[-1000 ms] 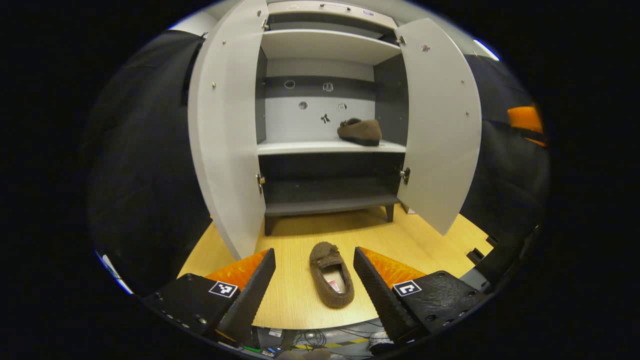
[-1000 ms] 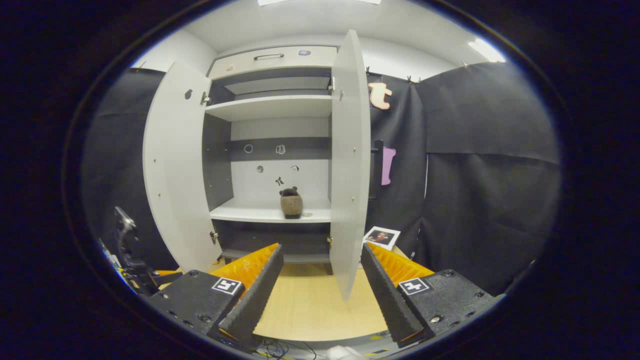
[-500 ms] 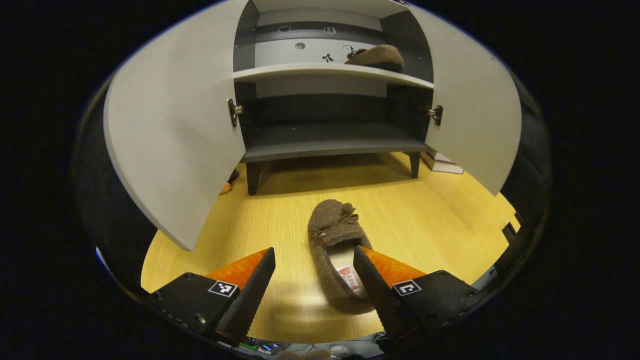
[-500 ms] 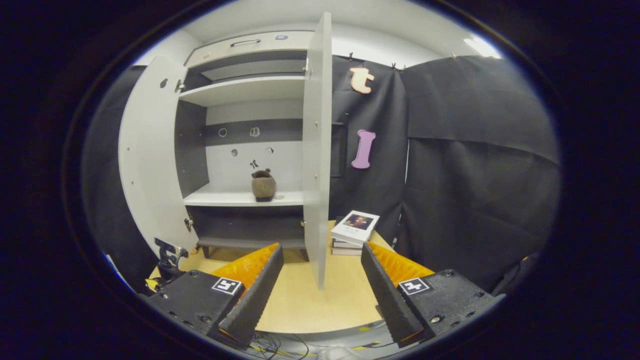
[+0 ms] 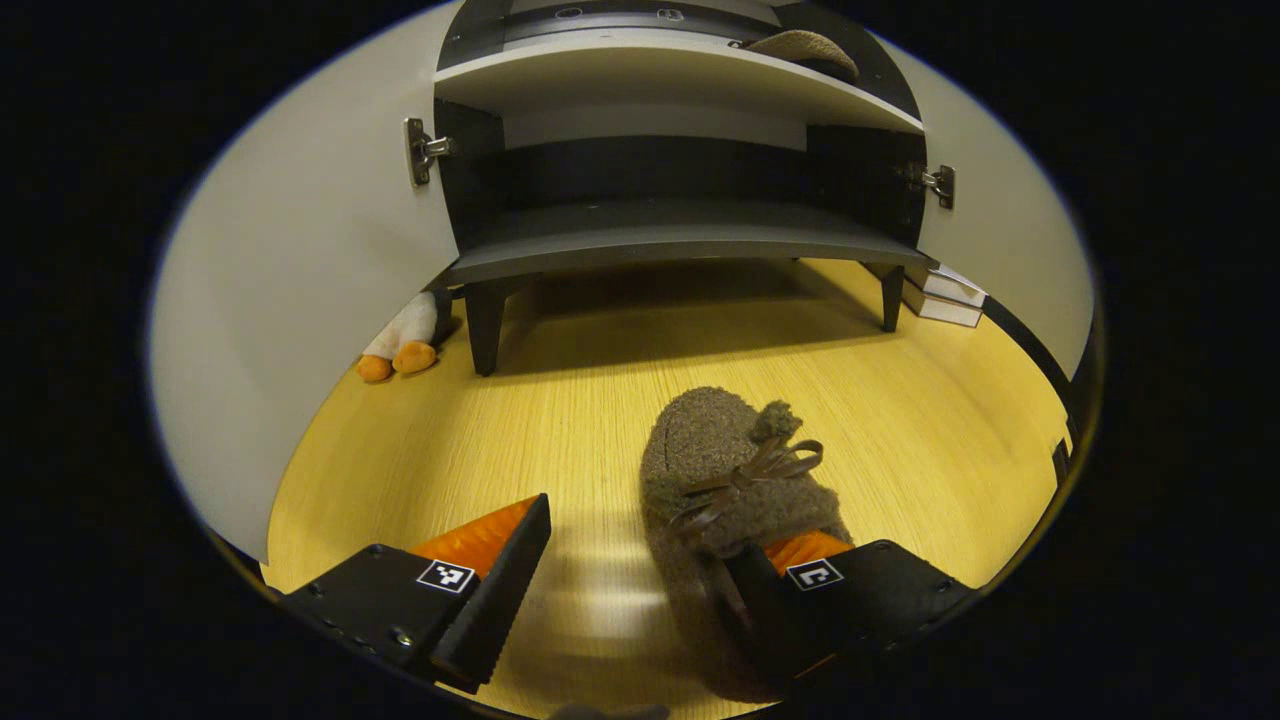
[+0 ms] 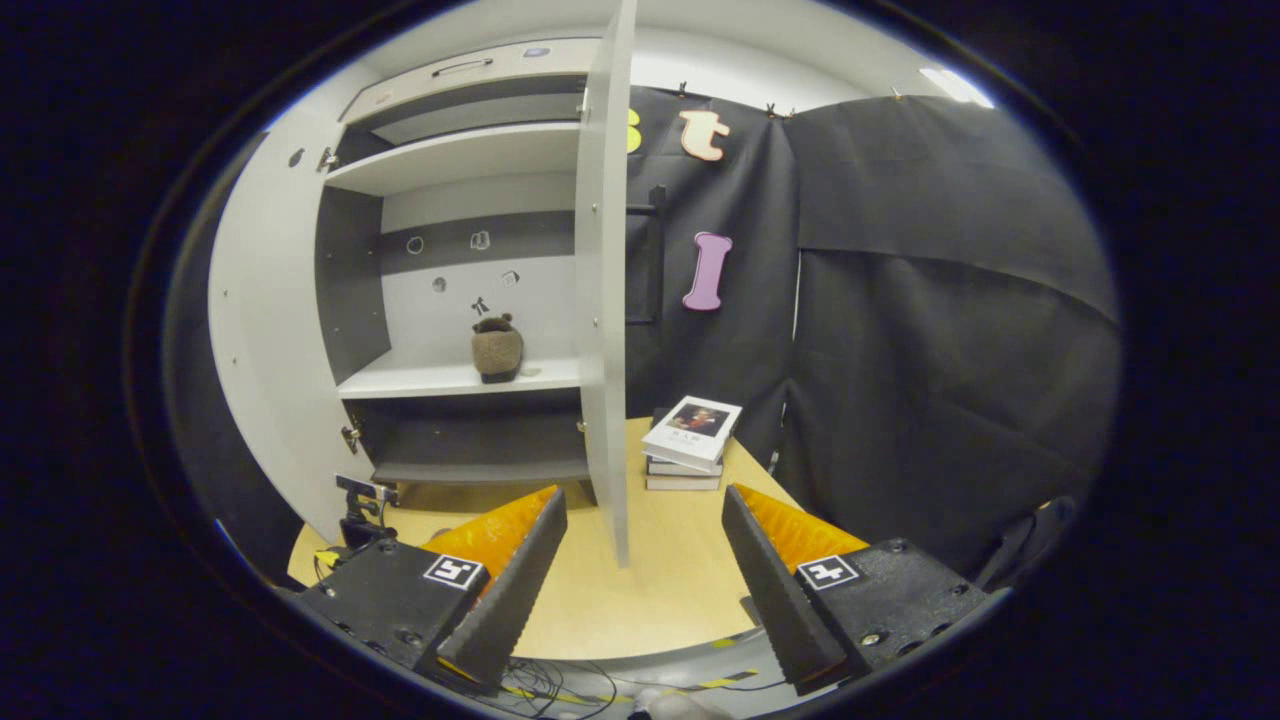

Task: Grab one shoe with the right hand and put it into the shoe cabinet, grab the other shoe with the left hand and put it into the shoe cabinet; then close the right door with the right hand and the left door with the left hand.

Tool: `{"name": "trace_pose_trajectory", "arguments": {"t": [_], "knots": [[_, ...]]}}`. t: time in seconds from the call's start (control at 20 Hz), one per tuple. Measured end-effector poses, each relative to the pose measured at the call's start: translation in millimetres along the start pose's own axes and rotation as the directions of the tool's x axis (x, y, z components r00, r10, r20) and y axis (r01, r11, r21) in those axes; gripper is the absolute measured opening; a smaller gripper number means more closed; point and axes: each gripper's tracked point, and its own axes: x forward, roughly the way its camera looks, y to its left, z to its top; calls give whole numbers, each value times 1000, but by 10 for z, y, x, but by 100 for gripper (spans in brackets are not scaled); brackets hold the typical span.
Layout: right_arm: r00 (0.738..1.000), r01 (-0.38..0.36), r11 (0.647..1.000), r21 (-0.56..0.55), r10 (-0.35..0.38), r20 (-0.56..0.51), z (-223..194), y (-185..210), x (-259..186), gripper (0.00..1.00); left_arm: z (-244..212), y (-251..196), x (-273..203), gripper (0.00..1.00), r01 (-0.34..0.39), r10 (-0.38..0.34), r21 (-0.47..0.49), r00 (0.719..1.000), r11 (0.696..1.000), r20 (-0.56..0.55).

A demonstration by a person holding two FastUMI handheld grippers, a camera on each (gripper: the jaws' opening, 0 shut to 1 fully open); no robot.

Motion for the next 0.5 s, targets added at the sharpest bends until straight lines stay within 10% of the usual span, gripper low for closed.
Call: {"name": "trace_pose_trajectory", "arguments": {"t": [0.2,0.35,0.5], "knots": [[1000,1,1000,-4,-1,-6,0,-9,45,99,60,-112,157,100,25,-25,-14,999,1000,21],[1000,-4,1000,-9,4,-7,6,-7,56,99,71,-265,181,55,58,-57,-24,998,998,22],[1000,-14,1000,1,14,-8,5,-3,58,99,90,-157,191,31,-7,7,2,1000,1000,19]]}}
